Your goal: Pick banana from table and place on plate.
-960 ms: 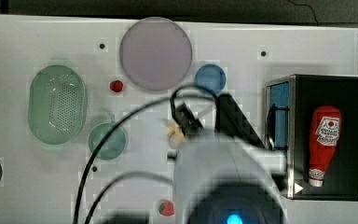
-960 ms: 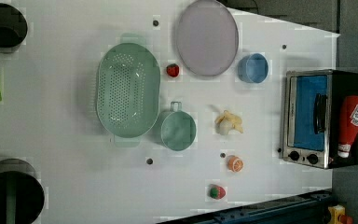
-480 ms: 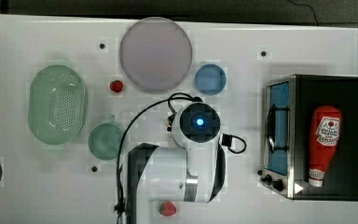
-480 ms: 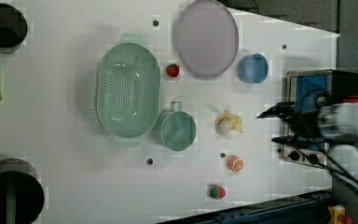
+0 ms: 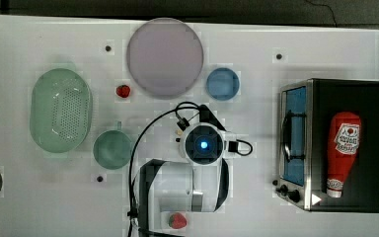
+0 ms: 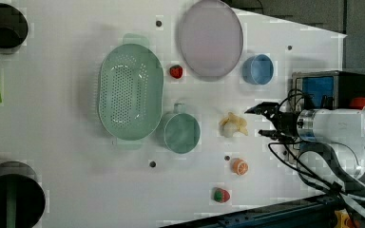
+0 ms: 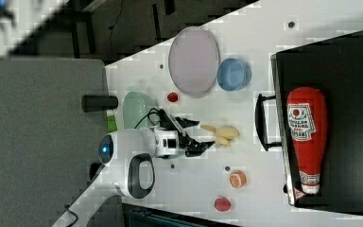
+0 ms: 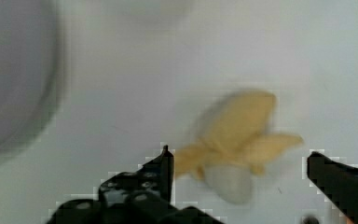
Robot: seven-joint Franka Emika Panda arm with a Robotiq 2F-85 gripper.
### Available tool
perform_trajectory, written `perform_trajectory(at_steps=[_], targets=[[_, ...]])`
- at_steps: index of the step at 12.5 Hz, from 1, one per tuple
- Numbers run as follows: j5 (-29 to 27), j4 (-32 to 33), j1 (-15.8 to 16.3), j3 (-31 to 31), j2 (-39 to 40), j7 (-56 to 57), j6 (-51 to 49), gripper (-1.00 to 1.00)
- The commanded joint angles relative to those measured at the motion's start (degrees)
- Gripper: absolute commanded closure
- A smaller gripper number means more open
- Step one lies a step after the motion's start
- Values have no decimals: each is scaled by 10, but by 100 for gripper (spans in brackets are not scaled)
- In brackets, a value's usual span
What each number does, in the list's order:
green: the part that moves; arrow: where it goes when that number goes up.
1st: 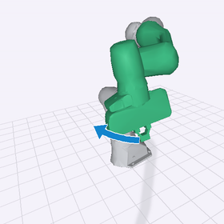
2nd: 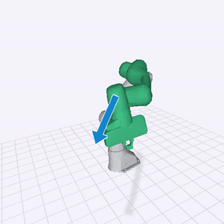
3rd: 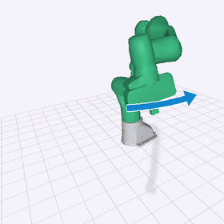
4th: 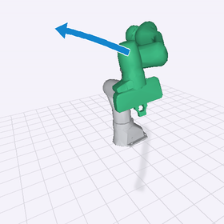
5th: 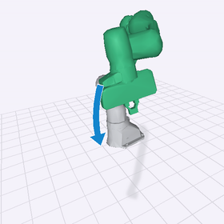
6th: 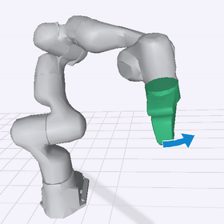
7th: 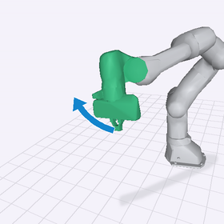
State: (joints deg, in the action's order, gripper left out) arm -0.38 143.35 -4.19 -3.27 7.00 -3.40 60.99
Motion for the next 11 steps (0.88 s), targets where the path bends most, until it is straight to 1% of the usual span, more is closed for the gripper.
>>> perform_trajectory(at_steps=[1, 4, 8, 9, 11], targets=[[-5, -2, 4, -3, 49, 112, 44, -100], [-5, -7, 4, -3, 95, 111, 48, -100], [-5, -7, 4, -1, 120, 110, 76, -100], [-5, -7, 4, -2, 124, 110, 85, -92], [-5, -7, 4, -2, 127, 110, 90, -42]])
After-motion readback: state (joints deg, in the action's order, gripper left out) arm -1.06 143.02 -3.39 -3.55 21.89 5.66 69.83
